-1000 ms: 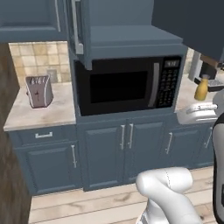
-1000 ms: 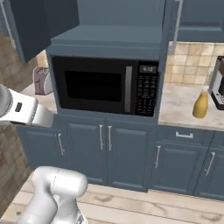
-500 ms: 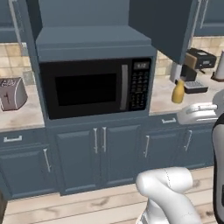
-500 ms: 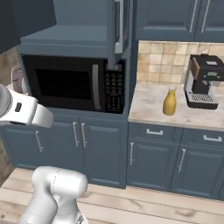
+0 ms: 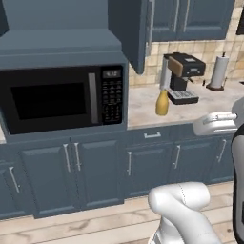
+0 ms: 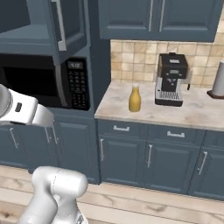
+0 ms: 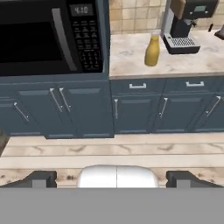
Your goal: There is a tray on the dining counter. Grab the cup, mug, and pitcher and place them on the tray. The pitcher may be placed next to the tray if it cannot fit the tray.
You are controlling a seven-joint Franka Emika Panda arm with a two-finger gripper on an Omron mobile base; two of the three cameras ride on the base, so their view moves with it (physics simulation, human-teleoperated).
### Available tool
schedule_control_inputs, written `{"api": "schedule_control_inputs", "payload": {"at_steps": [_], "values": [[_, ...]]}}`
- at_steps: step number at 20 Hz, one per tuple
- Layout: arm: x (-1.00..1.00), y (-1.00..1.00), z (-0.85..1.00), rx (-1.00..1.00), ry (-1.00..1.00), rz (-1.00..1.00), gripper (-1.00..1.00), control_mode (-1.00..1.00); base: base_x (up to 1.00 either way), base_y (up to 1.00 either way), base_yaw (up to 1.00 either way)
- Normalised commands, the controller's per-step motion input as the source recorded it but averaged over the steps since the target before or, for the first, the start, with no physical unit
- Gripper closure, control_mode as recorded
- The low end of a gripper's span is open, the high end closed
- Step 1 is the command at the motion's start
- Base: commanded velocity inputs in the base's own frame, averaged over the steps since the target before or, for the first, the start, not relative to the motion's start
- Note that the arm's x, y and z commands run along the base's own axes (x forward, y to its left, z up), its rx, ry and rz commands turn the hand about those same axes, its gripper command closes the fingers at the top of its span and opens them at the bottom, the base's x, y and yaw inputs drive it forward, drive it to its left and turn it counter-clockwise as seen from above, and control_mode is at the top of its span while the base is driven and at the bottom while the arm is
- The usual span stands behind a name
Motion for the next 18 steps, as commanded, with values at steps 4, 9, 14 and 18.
{"api": "schedule_control_inputs", "payload": {"at_steps": [4,9,14,18], "values": [[0.00,0.00,0.00,0.00,0.00,0.00,-1.00,1.00,0.02,-0.81,0.00],[0.00,0.00,0.00,0.00,0.00,0.00,-1.00,1.00,0.15,-0.70,0.00],[0.00,0.00,0.00,0.00,0.00,0.00,-1.00,1.00,0.49,-0.45,0.00],[0.00,0.00,0.00,0.00,0.00,0.00,-1.00,1.00,0.65,-0.41,0.00]]}}
